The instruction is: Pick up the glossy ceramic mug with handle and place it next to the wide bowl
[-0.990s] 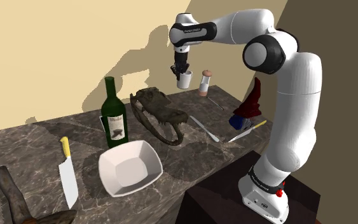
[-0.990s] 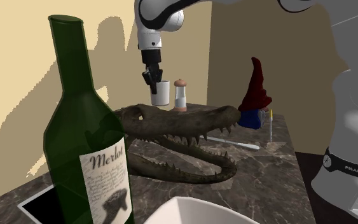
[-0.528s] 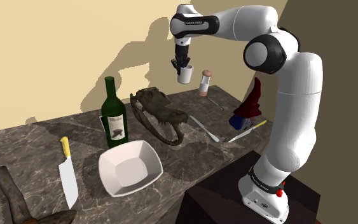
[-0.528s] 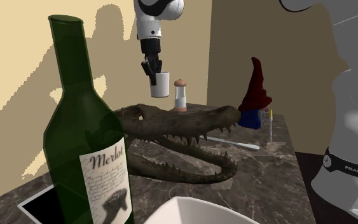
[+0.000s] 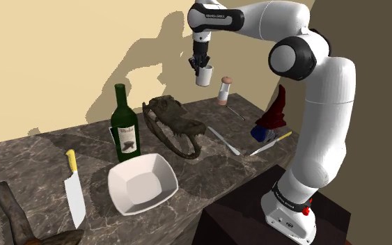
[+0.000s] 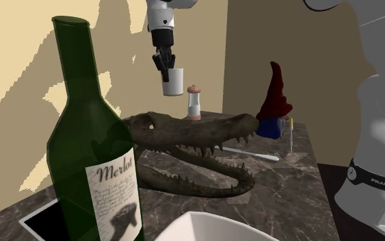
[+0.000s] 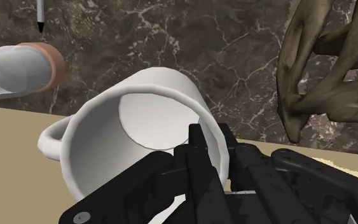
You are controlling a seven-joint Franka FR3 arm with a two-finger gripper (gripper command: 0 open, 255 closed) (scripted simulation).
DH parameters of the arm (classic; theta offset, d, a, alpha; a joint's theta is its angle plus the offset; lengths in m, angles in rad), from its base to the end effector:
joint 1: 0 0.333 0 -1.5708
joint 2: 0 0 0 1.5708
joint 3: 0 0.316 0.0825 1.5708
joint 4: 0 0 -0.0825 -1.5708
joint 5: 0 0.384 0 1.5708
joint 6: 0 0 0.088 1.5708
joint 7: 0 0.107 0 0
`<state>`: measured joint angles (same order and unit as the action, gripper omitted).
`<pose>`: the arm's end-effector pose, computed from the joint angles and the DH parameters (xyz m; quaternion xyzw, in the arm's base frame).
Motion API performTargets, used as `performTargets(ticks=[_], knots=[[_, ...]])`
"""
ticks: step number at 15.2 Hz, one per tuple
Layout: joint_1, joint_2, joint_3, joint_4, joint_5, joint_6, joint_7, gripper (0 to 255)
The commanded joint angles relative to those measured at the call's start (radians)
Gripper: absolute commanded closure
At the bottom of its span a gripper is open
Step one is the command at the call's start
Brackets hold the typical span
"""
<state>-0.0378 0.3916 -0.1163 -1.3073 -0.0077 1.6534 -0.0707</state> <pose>0.6649 -0.0899 0.5169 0.9987 -0.0374 -0.0242 0.0235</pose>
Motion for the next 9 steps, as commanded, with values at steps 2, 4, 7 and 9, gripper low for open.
performTargets(ticks=[2, 4, 7, 9], knots=[[0.031, -0.102, 0.009, -0.14, -0.012, 0.037, 0.038, 255], [0.053, -0.177, 0.018, -0.244, -0.021, 0.066, 0.069, 255], [0.083, -0.28, 0.036, -0.381, -0.031, 0.097, 0.118, 255], [0.101, -0.344, 0.05, -0.461, -0.035, 0.112, 0.152, 255]])
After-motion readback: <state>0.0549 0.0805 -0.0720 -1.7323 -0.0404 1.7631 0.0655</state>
